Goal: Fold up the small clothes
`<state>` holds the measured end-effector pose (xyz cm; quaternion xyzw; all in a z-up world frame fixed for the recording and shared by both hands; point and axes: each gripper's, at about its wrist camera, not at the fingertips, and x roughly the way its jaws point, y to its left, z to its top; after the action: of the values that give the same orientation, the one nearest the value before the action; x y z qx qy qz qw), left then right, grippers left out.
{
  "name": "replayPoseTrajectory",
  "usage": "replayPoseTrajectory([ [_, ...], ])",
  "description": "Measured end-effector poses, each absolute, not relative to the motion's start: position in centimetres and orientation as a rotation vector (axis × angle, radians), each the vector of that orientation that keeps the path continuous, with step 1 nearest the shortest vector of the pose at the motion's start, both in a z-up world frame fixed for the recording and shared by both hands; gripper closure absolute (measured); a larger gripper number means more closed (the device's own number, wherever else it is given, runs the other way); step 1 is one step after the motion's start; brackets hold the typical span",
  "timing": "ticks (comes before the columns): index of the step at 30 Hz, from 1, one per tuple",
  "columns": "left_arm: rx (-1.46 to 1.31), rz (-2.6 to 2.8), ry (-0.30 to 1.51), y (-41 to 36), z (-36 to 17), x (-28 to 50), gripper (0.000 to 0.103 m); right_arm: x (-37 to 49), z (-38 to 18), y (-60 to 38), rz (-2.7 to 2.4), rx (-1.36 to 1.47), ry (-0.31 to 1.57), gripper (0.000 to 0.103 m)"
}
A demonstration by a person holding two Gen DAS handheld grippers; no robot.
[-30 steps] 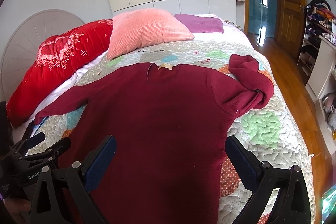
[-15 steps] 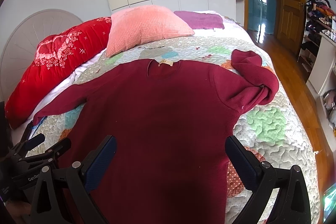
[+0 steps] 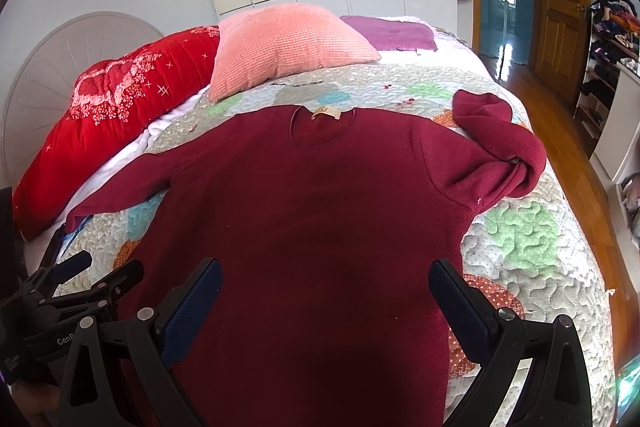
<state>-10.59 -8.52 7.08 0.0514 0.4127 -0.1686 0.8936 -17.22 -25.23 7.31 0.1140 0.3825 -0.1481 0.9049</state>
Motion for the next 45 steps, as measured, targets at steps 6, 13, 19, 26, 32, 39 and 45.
replayPoseTrajectory([
  [6, 0.1, -0.34, 0.86, -8.2, 7.0, -10.2, 0.001, -16.6, 6.9, -24.8, -0.3, 0.229, 0.799, 0.001],
  [13, 0.099, -0.33, 0.867, -7.8, 6.7, -9.7, 0.001, -15.8, 6.3, -24.4, -0.289, 0.219, 0.81, 0.001],
  [19, 0.093, -0.325, 0.873, -7.6, 6.5, -9.3, 0.001, -15.2, 5.8, -24.1, -0.284, 0.225, 0.819, 0.001],
  [26, 0.094, -0.322, 0.876, -7.6, 6.4, -9.1, 0.001, -15.0, 5.3, -24.2, -0.288, 0.231, 0.834, 0.001],
  [32, 0.096, -0.319, 0.875, -7.3, 6.4, -9.1, 0.001, -14.5, 5.1, -24.2, -0.286, 0.226, 0.844, 0.001],
  [39, -0.006, -0.287, 0.915, -3.5, 6.6, -7.3, 0.001, -12.9, 4.5, -23.7, -0.26, 0.218, 0.854, 0.001],
  [45, -0.206, -0.171, 0.92, 3.8, 7.1, -3.9, 0.001, -10.5, 3.6, -22.2, -0.202, 0.204, 0.878, 0.001],
])
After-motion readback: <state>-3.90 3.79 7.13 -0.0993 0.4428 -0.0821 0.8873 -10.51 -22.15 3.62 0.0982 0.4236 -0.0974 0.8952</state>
